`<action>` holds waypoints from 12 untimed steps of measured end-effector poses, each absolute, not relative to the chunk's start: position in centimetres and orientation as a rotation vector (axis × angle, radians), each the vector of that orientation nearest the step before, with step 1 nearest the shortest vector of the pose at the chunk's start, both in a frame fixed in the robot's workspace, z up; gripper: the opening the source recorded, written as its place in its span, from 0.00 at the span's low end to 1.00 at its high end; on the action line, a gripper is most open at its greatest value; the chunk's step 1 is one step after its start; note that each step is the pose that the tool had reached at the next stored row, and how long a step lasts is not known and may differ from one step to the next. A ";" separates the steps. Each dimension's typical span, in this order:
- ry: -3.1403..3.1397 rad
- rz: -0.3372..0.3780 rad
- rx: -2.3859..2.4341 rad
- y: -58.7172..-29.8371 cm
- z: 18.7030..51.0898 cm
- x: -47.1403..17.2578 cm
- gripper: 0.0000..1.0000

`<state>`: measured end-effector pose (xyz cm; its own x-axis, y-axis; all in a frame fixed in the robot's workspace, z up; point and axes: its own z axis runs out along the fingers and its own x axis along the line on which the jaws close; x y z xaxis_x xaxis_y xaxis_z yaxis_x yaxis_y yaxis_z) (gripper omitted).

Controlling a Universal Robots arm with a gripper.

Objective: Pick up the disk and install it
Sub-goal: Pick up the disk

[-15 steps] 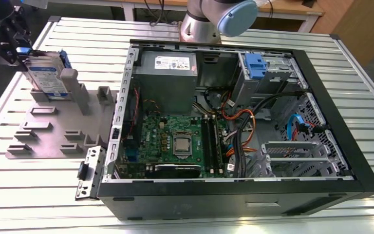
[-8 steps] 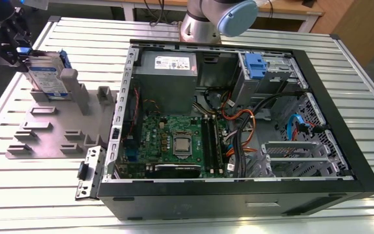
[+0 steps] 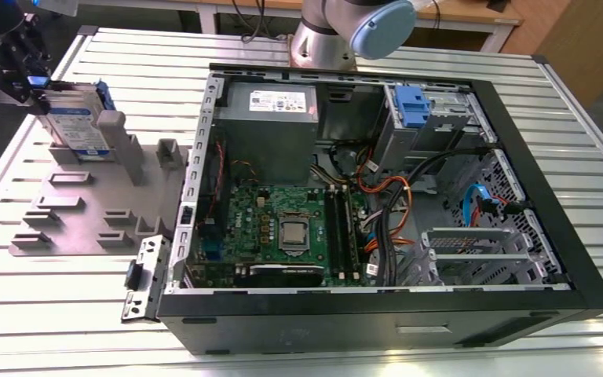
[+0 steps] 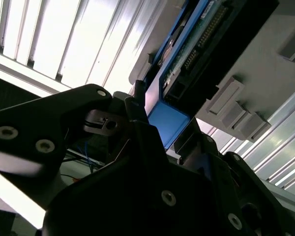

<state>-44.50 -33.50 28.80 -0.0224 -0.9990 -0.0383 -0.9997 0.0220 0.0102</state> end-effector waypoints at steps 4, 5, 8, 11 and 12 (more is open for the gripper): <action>2.231 0.053 -2.182 -33.5 28.8 -44.5 0.48; 2.231 0.053 -2.182 -33.6 28.8 -44.5 0.48; 2.231 0.053 -2.182 -33.6 28.7 -44.5 0.48; 2.234 0.053 -2.179 -33.6 28.7 -44.5 0.48; 2.239 0.053 -2.174 -33.6 28.7 -44.5 0.48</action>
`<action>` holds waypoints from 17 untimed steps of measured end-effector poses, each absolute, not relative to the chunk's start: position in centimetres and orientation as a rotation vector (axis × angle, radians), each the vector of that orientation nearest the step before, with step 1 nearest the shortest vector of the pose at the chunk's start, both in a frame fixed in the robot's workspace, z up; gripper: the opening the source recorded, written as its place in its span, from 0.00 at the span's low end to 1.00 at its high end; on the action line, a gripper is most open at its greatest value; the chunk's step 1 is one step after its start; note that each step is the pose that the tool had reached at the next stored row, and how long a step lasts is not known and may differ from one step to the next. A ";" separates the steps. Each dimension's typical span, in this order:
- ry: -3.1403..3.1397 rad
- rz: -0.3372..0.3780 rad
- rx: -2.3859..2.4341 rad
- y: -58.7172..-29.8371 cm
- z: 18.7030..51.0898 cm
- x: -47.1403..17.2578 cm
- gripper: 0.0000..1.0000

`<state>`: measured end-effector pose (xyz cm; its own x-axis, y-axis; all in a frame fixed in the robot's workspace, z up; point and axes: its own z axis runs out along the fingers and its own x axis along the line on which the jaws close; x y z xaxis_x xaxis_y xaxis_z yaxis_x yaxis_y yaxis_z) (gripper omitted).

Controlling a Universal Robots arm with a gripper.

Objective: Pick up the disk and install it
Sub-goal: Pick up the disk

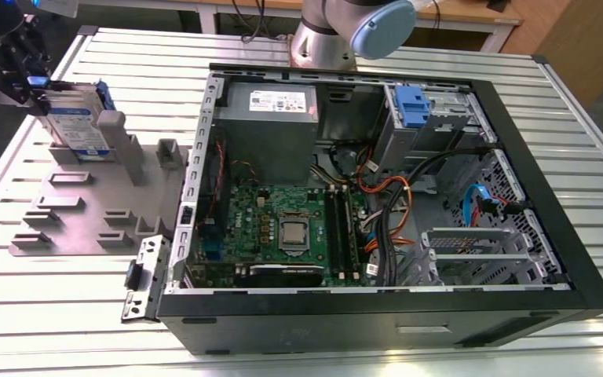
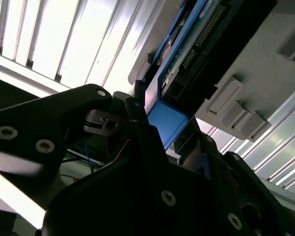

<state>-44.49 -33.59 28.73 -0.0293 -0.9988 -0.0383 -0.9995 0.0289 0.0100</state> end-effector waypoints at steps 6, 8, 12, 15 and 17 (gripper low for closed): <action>2.241 0.053 -2.172 -33.6 28.7 -44.5 0.48; 2.241 0.053 -2.172 -33.6 28.7 -44.5 0.48; 2.241 0.053 -2.172 -33.6 28.7 -44.5 0.40; 2.241 0.053 -2.172 -33.6 28.7 -44.5 0.40; 2.241 0.053 -2.172 -33.6 28.7 -44.5 0.38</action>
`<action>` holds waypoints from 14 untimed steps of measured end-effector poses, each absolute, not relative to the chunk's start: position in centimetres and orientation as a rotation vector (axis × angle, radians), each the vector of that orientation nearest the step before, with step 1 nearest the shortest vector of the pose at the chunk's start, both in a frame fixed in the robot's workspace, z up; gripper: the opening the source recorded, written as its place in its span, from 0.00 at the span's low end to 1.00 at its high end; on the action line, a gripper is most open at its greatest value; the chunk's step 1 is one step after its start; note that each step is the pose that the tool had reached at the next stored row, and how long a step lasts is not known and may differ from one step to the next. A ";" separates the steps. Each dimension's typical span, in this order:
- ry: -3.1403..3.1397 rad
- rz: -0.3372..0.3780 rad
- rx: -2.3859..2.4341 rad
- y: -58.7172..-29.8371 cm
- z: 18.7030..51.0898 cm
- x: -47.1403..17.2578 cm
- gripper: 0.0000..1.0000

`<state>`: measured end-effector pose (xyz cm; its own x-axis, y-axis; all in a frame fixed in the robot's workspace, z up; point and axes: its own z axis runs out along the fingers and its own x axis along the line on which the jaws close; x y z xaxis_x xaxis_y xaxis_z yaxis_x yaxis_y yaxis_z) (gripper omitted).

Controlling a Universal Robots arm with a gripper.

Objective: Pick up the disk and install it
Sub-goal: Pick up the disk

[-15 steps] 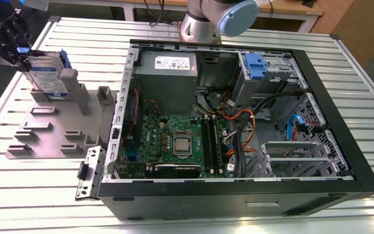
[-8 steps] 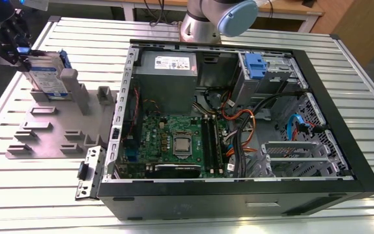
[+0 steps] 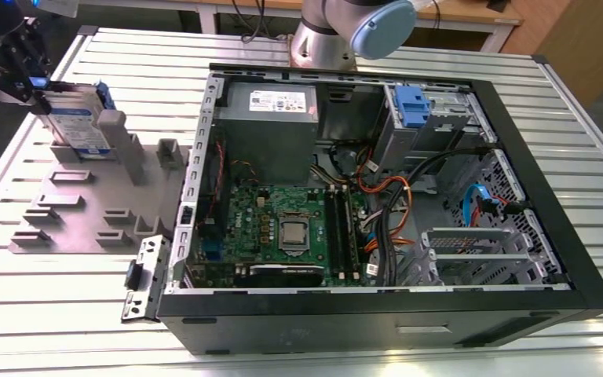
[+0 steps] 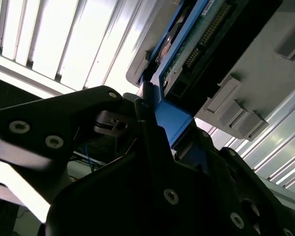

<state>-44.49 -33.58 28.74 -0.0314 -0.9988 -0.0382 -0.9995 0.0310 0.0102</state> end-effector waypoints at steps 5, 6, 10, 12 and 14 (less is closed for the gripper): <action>2.241 0.053 -2.172 -33.6 28.7 -44.5 0.37; 2.241 0.053 -2.172 -33.6 28.7 -44.5 0.37; 2.241 0.052 -2.172 -33.6 28.9 -44.5 0.37; 2.241 0.052 -2.172 -33.6 28.9 -44.5 0.37; 2.242 0.052 -2.172 -33.6 29.0 -44.5 0.37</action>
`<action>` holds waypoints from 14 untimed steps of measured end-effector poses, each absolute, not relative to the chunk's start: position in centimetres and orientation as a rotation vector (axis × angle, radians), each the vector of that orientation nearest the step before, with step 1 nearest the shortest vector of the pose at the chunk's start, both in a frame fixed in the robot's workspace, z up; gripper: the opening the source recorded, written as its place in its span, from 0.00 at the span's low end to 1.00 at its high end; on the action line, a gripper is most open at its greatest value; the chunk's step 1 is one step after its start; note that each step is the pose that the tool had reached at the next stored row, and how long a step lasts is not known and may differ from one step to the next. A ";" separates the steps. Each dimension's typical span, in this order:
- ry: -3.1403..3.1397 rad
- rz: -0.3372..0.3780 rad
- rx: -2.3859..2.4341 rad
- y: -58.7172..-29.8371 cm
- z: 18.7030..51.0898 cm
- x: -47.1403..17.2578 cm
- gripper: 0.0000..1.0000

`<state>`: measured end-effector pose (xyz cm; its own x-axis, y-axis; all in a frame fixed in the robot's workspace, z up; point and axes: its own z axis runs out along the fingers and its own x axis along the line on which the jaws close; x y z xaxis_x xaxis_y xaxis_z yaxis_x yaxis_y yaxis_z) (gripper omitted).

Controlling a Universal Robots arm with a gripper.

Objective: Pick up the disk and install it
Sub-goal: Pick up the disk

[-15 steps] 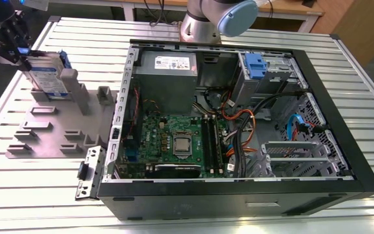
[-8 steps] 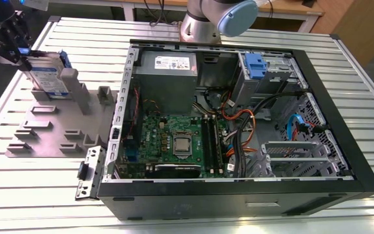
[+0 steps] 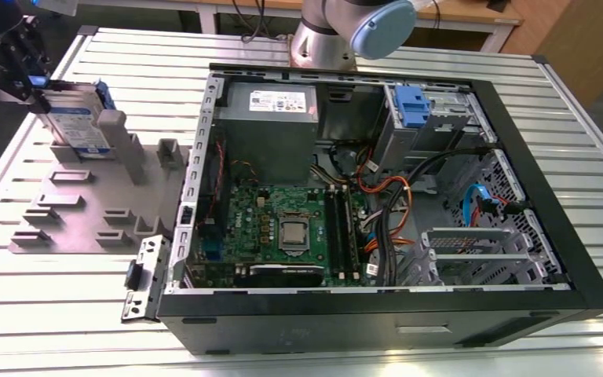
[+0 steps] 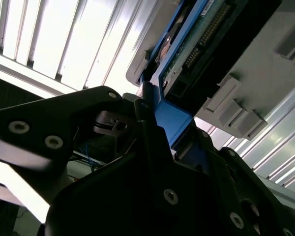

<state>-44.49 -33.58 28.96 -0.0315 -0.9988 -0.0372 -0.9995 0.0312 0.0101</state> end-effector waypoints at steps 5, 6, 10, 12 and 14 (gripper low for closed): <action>2.242 0.052 -2.172 -33.5 28.8 -44.5 0.44; 2.242 0.052 -2.172 -33.5 28.7 -44.5 0.44; 2.242 0.052 -2.173 -33.5 28.6 -44.5 0.44; 2.242 0.052 -2.173 -33.5 28.6 -44.5 0.43; 2.242 0.052 -2.173 -33.5 28.6 -44.5 0.37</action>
<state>-44.49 -33.48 28.57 -0.0315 -0.9988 -0.0368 -0.9995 0.0312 0.0103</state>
